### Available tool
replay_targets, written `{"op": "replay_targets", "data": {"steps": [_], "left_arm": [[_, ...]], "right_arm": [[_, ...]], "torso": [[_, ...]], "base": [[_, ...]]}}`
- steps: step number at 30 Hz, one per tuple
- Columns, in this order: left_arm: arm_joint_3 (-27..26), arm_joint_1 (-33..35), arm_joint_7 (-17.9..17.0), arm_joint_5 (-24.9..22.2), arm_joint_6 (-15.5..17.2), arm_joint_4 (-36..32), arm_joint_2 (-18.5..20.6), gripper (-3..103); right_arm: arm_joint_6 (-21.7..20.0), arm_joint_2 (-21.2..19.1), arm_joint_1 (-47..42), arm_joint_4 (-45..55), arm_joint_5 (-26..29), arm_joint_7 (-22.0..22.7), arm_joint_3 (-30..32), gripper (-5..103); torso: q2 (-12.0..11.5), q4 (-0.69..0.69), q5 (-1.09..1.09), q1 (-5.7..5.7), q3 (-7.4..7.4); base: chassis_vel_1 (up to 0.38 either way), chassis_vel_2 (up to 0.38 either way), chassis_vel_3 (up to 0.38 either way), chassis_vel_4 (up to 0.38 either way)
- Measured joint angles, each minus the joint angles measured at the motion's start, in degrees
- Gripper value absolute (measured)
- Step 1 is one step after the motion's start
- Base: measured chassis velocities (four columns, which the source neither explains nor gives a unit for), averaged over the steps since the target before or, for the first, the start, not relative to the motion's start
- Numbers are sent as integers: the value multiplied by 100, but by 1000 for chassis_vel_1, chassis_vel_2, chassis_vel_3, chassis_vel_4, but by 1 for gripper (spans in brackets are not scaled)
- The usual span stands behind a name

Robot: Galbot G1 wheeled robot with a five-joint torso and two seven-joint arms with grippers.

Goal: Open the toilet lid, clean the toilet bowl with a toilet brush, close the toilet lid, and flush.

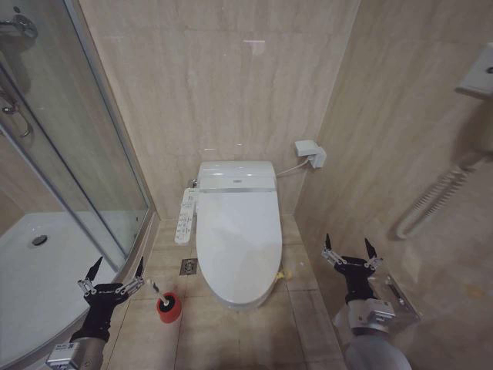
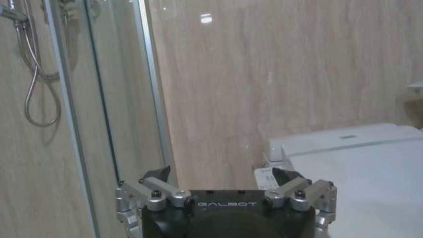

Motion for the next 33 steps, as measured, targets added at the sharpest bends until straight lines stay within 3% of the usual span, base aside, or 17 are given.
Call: {"op": "replay_targets", "data": {"steps": [5,12,22,33], "left_arm": [[0,3,0,0,0,0,-1,100],[0,2,0,0,0,0,-1,100],[0,1,0,0,0,0,-1,100],[0,2,0,0,0,0,-1,100]], "right_arm": [[0,-398,-53,-401,-417,-34,-243,100],[115,-904,103,-960,-594,-93,-484,100],[219,-1071,483,-1792,-610,-165,-860,100],[499,-1146,834,-2792,-990,-276,-1392,100]], "torso": [[3,-1,1,-9,-3],[3,0,1,-7,-3],[3,-1,1,-5,-2],[3,-1,1,-5,-2]], "base": [[24,-44,-28,25],[20,-18,-15,19],[0,0,0,0],[0,0,0,0]]}}
